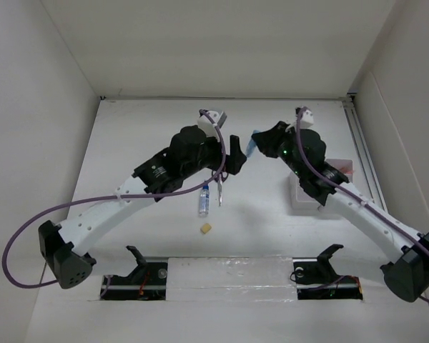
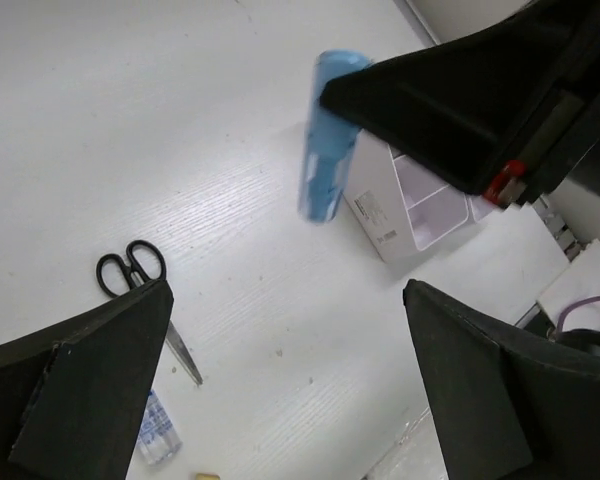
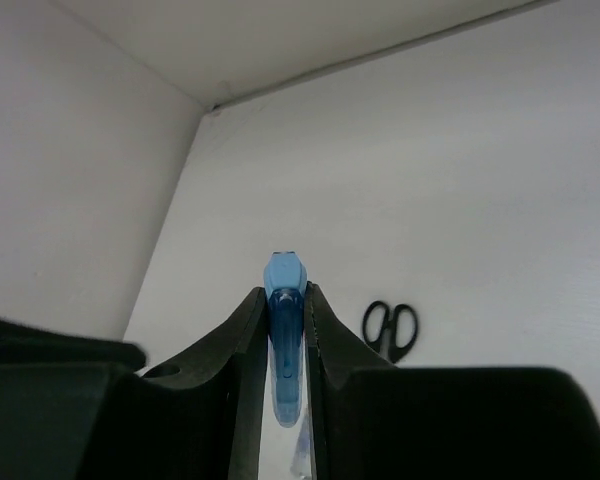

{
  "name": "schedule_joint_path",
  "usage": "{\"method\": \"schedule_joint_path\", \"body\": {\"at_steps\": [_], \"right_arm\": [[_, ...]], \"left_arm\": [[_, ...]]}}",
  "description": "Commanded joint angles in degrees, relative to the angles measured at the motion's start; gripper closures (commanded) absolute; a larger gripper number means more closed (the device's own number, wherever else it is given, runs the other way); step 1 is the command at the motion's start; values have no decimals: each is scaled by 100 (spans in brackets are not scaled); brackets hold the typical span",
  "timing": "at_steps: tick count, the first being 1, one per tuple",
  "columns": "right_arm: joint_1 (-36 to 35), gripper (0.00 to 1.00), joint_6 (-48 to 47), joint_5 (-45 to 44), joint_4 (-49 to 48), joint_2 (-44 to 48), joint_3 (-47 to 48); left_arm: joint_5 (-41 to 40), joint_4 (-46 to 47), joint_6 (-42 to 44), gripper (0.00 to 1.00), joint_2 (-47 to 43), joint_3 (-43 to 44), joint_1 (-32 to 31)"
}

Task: Sort the stationery into containers
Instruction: Place the stationery in the storage box.

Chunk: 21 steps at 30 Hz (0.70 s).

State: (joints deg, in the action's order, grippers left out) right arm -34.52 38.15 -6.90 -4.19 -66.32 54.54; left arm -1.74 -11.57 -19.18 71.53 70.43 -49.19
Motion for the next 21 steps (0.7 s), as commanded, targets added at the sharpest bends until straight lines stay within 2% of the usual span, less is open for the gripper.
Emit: {"method": "schedule_joint_path", "body": {"at_steps": [1, 3, 4, 6, 9, 10, 13, 17, 21], "right_arm": [[383, 100, -115, -1283, 617, 602, 39], [542, 100, -115, -1813, 1093, 1040, -23], [639, 100, -37, -2085, 1730, 1182, -23], [894, 100, 209, -3156, 2489, 1437, -23], [1491, 100, 710, -4037, 3694, 1815, -23], [1666, 100, 1033, -4161, 3958, 1973, -23], [2308, 100, 1230, -4382, 4566, 2263, -224], [2968, 100, 1300, -4531, 4672, 2590, -532], [3443, 100, 1186, -4444, 4620, 2441, -612]], "left_arm": [[-307, -385, -234, 0, -297, 251, -21], [-747, -949, -516, 0, -297, 488, -21], [-1045, -1500, -612, 0, -384, 489, -21], [-1880, -1961, -771, 0, -507, 489, -21], [-2804, -2551, -1070, 0, -832, 165, -21], [-2901, -2604, -1070, 0, -920, 59, 40], [-2823, -2412, -1070, 0, -1289, -501, 410], [-2823, -2016, -947, 0, -1493, -1128, 410], [-2666, -1990, -895, 0, -1379, -1128, 410]]}}
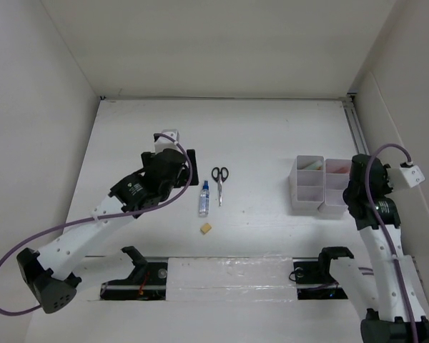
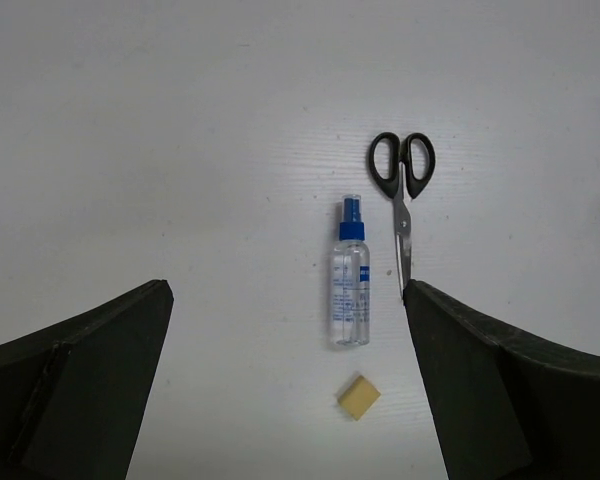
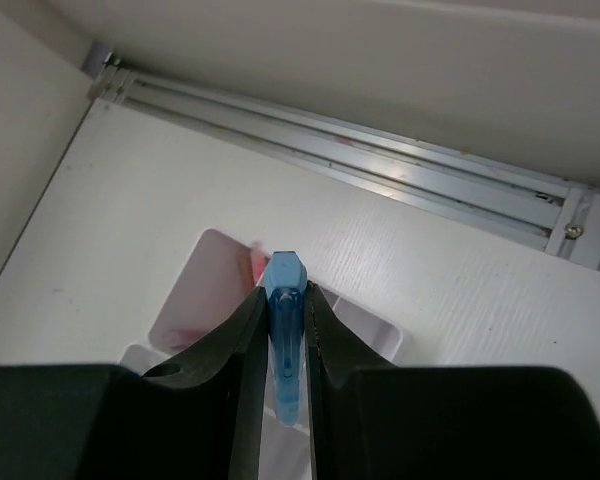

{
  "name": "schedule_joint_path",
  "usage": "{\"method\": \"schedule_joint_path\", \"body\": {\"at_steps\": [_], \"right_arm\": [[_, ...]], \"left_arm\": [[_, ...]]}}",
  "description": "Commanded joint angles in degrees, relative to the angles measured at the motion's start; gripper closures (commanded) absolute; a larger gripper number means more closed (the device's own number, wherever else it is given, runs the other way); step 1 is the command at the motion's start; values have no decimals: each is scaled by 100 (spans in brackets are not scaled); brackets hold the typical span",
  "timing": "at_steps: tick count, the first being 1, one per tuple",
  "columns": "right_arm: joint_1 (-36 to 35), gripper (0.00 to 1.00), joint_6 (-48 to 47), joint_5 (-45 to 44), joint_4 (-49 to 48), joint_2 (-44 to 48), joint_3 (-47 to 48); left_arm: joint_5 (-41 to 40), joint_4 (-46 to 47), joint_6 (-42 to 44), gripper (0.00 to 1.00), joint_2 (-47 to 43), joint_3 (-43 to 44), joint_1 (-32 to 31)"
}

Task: Sort the stationery into containers
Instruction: Place the stationery in the storage box.

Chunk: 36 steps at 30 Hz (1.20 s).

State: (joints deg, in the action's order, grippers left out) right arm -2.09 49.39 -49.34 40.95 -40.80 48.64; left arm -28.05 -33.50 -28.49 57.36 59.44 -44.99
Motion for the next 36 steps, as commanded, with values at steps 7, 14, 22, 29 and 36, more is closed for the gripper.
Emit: {"method": "schedule_joint_path", "body": {"at_steps": [7, 14, 22, 29, 36], "right_arm": [[393, 100, -69, -67, -657, -586, -145], [393, 100, -86, -128, -1255, -1061, -145], [393, 100, -149, -14, -1959, -1308, -452], [393, 100, 54, 39, -2073, -1598, -505], [209, 99, 247, -128, -2091, -1862, -566]], "left_arm": [[265, 317, 142, 0, -93, -143, -10], [379, 370, 194, 0, -208, -196, -10], [520, 440, 247, 0, -261, -249, -10], [582, 440, 247, 0, -261, -249, -10], [634, 493, 300, 0, -261, -249, -10]]}}
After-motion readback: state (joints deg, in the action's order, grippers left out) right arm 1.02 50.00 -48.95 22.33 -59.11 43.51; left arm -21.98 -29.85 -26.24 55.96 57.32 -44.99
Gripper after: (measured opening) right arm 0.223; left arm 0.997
